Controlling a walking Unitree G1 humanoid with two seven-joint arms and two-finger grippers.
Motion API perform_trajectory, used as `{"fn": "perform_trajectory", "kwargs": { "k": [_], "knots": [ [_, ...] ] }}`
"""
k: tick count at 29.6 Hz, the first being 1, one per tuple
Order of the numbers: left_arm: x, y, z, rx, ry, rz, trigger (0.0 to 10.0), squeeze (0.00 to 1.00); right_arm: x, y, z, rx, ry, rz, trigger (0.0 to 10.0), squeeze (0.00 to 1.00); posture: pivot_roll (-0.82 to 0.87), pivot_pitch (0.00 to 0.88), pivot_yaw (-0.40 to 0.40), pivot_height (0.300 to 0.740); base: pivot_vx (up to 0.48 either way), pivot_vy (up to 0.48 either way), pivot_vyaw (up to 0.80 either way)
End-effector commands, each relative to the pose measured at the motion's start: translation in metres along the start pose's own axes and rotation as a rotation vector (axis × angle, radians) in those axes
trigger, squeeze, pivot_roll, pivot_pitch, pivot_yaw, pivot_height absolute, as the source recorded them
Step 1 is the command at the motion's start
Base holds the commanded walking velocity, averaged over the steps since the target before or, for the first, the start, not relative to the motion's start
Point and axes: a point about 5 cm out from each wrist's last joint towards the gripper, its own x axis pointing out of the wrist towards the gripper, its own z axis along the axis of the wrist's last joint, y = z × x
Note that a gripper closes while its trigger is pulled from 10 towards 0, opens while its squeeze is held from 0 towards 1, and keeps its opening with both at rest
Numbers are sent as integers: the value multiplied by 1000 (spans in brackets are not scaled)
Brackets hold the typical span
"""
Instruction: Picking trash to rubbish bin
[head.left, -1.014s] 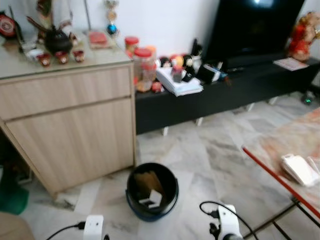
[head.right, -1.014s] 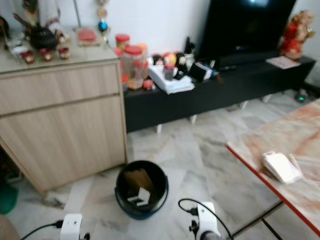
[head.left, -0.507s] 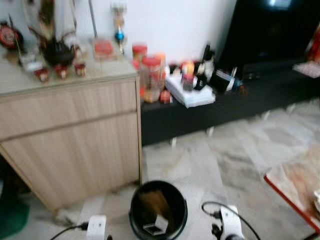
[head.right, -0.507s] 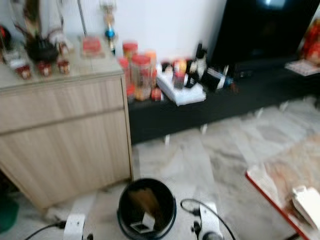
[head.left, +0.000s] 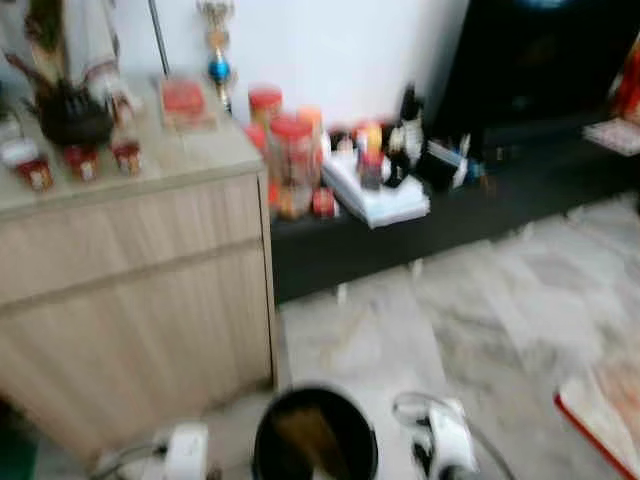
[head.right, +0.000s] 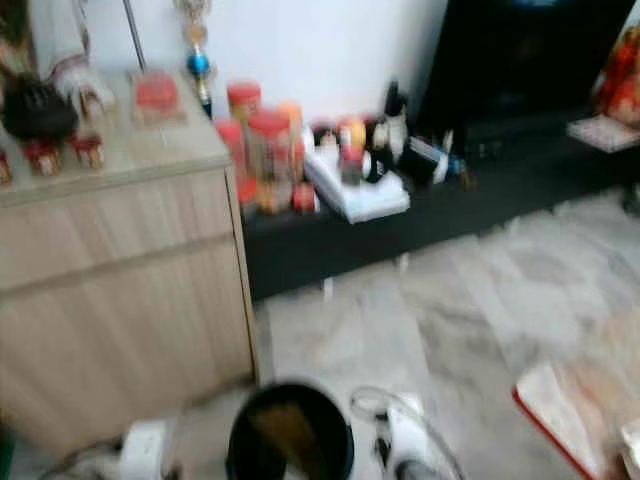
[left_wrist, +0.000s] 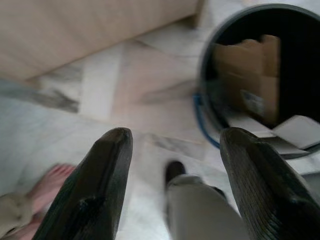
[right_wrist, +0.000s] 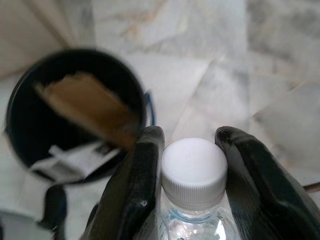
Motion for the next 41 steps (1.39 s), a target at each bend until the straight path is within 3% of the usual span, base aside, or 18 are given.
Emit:
{"fn": "perform_trajectory", "kwargs": {
  "k": [1, 7, 14, 20, 24, 27, 32, 41],
  "knots": [
    [-1, 12, -4, 1, 13, 28, 10000, 0, 4, 14, 19, -11, -64, 48, 10000, 0, 46, 0, -82, 740, 0, 0, 0],
    [3, 11, 11, -9, -35, 24, 10000, 0, 7, 29, 56, -16, -162, 101, 10000, 0, 56, 0, -89, 740, 0, 0, 0],
    [7, 4, 34, -26, -106, -30, 10000, 0, 7, 54, 84, -115, -225, 198, 10000, 0, 69, 0, -96, 740, 0, 0, 0],
    [9, -13, 66, 5, -231, -141, 10000, 0, 3, 82, 116, -160, -321, 277, 10000, 0, 95, 0, -113, 740, 0, 0, 0],
    [9, -16, 71, 11, -246, -163, 10000, 0, 2, 85, 119, -167, -331, 282, 10000, 0, 95, 0, -113, 740, 0, 0, 0],
    [7, -38, 82, 77, -281, -325, 10000, 0, -2, 98, 138, -158, -393, 287, 10000, 0, 109, 0, -116, 740, 0, 0, 0],
    [4, -49, 79, 129, -286, -405, 10000, 0, -6, 110, 151, -162, -441, 288, 10000, 0, 124, 11, -120, 740, 0, 0, 0],
    [1, -54, 71, 138, -293, -460, 10000, 0, -8, 118, 156, -144, -458, 296, 10000, 0, 148, 45, -129, 740, 0, 0, 0]
  ]
}}
